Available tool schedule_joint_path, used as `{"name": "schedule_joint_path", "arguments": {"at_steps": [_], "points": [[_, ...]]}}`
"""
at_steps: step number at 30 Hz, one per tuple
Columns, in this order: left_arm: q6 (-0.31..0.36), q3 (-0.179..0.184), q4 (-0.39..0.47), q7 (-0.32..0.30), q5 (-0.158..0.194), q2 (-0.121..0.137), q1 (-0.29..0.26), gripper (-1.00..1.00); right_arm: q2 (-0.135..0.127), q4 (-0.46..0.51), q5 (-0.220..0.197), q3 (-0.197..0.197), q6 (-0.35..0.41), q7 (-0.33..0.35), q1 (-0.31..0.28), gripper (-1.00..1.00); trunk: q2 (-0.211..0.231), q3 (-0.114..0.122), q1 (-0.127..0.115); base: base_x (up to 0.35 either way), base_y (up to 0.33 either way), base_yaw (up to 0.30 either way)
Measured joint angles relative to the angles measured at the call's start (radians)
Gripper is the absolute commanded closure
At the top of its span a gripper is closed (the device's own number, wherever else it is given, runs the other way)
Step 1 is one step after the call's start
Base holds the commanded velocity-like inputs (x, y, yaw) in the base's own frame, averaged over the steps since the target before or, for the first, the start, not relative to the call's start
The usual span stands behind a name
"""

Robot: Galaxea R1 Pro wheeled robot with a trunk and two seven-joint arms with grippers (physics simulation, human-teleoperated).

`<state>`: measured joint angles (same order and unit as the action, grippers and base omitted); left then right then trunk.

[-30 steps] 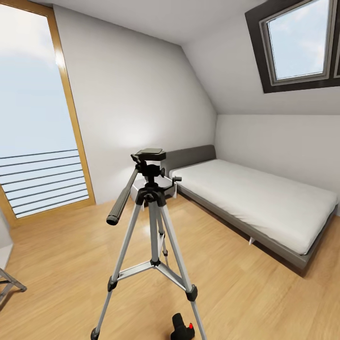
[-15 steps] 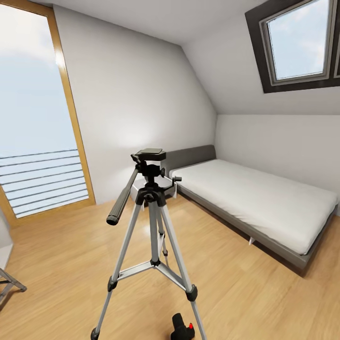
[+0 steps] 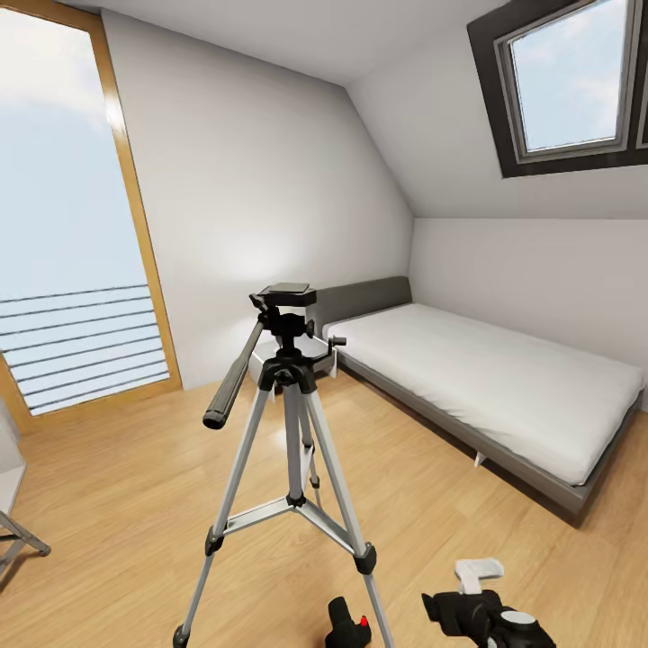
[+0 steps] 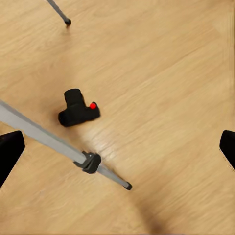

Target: Attach the digital camera to the camera tripod in the bedroom.

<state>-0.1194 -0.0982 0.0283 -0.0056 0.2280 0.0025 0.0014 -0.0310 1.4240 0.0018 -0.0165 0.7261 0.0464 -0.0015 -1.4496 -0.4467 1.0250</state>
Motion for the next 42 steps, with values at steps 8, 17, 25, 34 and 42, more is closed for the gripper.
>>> {"name": "schedule_joint_path", "arguments": {"at_steps": [8,17,25,34,42], "points": [[0.0,0.0,0.0,0.0,0.0,-0.001,0.0,-1.0,-0.003,0.127,-0.002,-0.031,0.114,0.113,-0.002,-1.0,0.0,0.0,0.0,0.0,0.0,0.0],[0.0,0.0,0.0,0.0,0.0,-0.001,0.0,-1.0,0.001,0.145,-0.001,-0.046,0.132,0.31,-0.072,-1.0,0.0,0.0,0.0,0.0,0.0,0.0],[0.0,0.0,0.0,0.0,0.0,-0.001,0.0,-1.0,0.03,0.147,-0.003,-0.05,0.124,0.378,-0.19,-1.0,0.0,0.0,0.0,0.0,0.0,0.0],[0.0,0.0,0.0,0.0,0.0,0.0,0.0,-1.0,0.089,0.147,-0.002,-0.083,0.123,0.383,-0.243,-1.0,0.0,0.0,0.0,0.0,0.0,0.0],[0.0,-0.001,0.009,0.004,0.001,-0.001,0.0,-1.0,0.101,0.144,0.006,-0.193,0.088,0.369,-0.245,-1.0,0.0,0.0,0.0,0.0,0.0,0.0]]}}
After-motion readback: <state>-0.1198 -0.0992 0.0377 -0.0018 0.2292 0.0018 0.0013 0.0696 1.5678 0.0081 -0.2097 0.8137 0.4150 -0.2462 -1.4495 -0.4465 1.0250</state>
